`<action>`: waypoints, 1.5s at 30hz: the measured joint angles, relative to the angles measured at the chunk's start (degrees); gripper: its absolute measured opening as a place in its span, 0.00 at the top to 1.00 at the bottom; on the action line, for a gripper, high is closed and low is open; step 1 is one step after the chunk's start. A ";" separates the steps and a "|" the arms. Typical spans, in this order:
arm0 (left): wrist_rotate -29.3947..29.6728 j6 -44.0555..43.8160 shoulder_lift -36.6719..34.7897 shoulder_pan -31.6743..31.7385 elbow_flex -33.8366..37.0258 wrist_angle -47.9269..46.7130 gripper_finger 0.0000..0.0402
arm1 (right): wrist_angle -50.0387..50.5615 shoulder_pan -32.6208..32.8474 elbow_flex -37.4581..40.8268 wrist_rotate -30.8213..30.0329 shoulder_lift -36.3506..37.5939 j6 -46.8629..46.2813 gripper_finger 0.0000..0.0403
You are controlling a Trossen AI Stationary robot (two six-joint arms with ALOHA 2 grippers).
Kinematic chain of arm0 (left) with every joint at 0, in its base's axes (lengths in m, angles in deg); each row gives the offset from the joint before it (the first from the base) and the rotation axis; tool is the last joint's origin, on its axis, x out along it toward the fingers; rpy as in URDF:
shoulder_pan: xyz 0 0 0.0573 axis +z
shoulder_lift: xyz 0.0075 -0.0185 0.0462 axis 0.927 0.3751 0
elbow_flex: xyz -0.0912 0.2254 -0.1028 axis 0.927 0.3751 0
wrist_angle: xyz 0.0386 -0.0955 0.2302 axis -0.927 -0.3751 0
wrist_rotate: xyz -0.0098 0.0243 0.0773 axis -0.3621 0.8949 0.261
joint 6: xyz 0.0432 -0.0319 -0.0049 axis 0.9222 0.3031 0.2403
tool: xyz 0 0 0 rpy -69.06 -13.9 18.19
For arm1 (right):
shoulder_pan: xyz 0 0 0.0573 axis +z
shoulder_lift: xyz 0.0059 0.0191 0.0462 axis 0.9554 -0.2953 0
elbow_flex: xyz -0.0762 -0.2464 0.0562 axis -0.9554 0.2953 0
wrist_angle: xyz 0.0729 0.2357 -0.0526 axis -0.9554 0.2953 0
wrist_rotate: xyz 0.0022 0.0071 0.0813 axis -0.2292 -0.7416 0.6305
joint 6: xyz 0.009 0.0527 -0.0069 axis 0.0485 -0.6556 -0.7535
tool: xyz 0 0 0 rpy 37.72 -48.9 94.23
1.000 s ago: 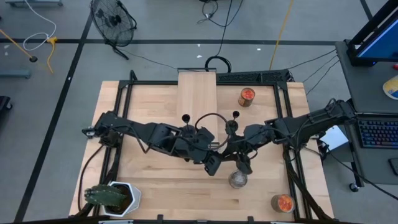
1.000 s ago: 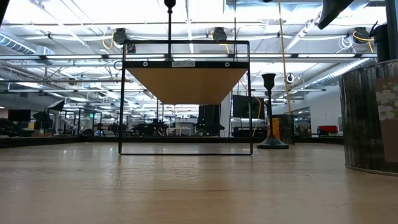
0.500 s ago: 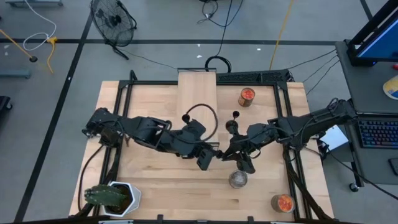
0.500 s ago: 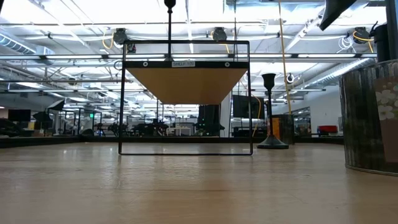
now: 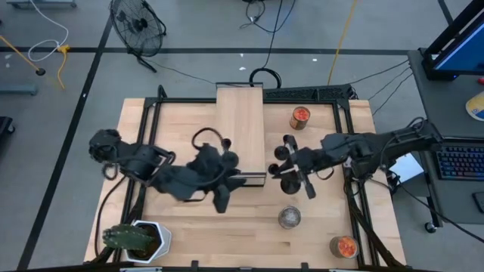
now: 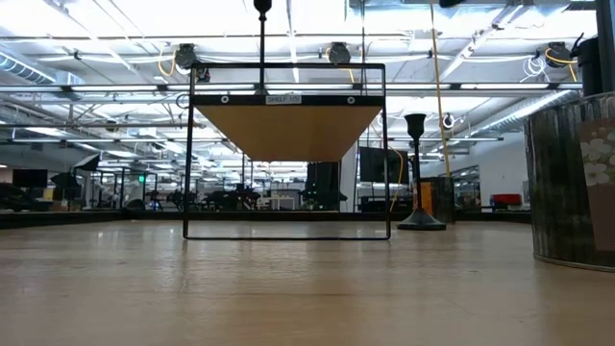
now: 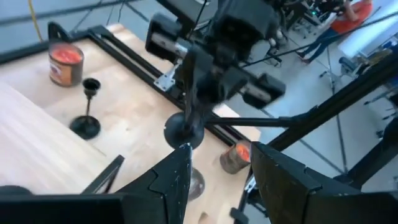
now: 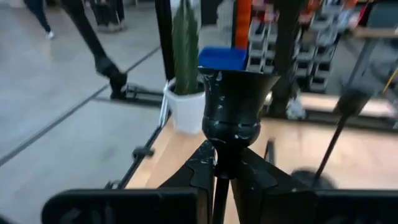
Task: Pick & Place candle stick holders
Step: Put the bottom black candle holder on the shelf
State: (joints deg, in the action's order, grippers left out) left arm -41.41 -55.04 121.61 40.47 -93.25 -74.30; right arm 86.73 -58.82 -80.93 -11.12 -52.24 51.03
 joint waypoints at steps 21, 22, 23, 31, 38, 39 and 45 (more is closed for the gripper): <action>14.95 -9.98 -6.14 -5.33 0.00 -31.21 0.58 | -20.41 -10.78 0.04 0.31 -6.22 4.53 0.94; 15.40 -10.85 -6.32 -5.52 0.00 -32.47 0.58 | -21.54 -11.15 0.04 0.31 -6.67 4.53 0.94; 15.53 -11.58 -6.56 -5.71 0.00 -33.70 0.58 | -22.22 -11.51 0.04 0.31 -7.10 4.52 0.94; 18.33 -13.50 -8.61 -7.23 1.65 -38.32 0.58 | -24.83 -14.74 0.04 0.16 -10.83 3.33 0.94; 17.86 -19.90 -15.47 -7.18 14.74 -36.35 0.58 | -25.64 -15.63 0.07 0.02 -12.32 2.35 0.94; 17.83 -20.57 -16.78 -7.19 17.32 -35.00 0.58 | -25.76 -15.63 0.07 -0.01 -12.24 2.35 0.94; 17.14 -19.56 -26.16 -6.83 34.41 -21.77 0.58 | -27.24 -15.60 2.86 -4.49 -12.15 1.86 0.94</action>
State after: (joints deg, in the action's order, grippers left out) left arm -24.27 -74.60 95.45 33.64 -58.84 -96.06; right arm 59.49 -74.42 -78.07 -15.61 -64.39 52.89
